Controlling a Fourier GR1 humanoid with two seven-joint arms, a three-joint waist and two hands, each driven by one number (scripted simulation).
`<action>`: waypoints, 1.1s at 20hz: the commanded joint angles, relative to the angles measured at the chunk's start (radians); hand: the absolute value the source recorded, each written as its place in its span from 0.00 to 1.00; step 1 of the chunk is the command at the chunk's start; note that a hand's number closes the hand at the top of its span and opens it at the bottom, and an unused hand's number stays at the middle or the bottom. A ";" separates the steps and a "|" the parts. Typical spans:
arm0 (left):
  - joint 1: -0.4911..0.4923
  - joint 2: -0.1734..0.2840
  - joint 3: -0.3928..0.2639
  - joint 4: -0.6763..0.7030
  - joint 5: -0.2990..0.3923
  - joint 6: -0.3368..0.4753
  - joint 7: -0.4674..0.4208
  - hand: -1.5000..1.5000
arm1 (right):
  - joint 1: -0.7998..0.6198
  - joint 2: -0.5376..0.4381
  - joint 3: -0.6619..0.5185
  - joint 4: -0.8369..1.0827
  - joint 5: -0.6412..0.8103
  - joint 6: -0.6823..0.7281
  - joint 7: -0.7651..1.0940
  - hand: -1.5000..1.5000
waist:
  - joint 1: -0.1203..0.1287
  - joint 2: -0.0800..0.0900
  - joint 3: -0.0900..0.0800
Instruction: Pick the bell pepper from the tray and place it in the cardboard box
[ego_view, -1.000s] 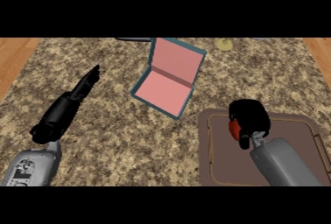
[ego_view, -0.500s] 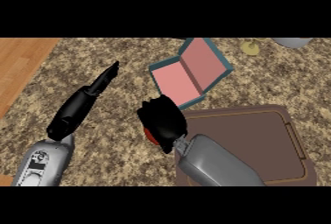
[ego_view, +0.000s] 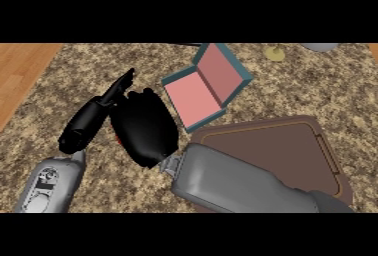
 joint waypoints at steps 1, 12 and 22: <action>0.011 0.025 0.024 0.014 0.015 -0.019 -0.014 0.50 | -0.106 0.003 -0.042 0.021 -0.058 -0.127 0.177 1.00 | -0.025 -0.005 -0.001; -0.001 0.025 0.058 0.008 0.000 0.019 0.012 0.50 | -0.372 0.003 -0.185 0.422 -0.190 -0.319 0.231 1.00 | -0.067 0.004 0.000; 0.038 0.035 0.076 0.039 -0.010 0.022 -0.065 0.50 | -0.413 0.002 -0.254 0.740 -0.329 -0.031 0.022 1.00 | -0.087 0.008 0.000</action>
